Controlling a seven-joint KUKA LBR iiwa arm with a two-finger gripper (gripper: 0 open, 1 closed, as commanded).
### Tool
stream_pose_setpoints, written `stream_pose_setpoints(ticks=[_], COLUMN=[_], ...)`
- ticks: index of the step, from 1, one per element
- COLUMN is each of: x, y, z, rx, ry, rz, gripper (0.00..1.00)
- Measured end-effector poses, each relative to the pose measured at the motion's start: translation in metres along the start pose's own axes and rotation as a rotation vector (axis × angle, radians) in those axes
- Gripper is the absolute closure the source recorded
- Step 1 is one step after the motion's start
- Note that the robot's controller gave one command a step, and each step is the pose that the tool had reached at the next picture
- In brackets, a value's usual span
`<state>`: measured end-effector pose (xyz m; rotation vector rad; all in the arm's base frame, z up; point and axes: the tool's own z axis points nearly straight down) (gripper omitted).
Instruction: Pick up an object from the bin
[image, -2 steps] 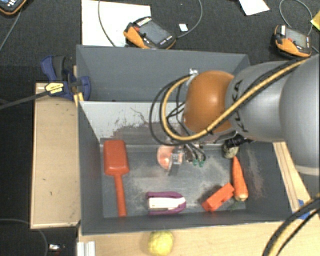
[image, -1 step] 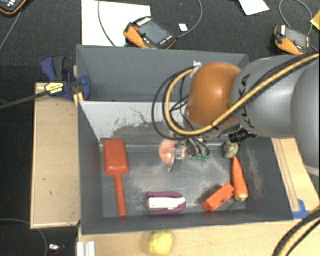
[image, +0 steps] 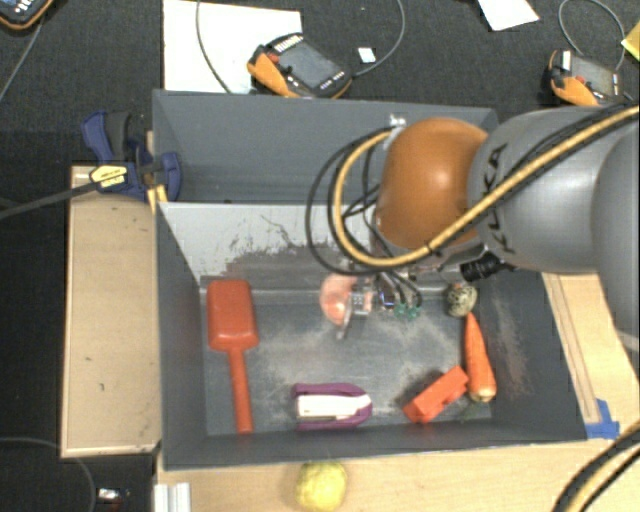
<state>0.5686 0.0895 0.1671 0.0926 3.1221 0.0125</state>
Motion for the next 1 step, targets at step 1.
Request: stream_pose_setpoints(ticks=[1], x=[-0.0001], y=[0.0001], z=[-0.0148], rx=[0.000], ry=[0.001], rz=[-0.001], gripper=[1.00])
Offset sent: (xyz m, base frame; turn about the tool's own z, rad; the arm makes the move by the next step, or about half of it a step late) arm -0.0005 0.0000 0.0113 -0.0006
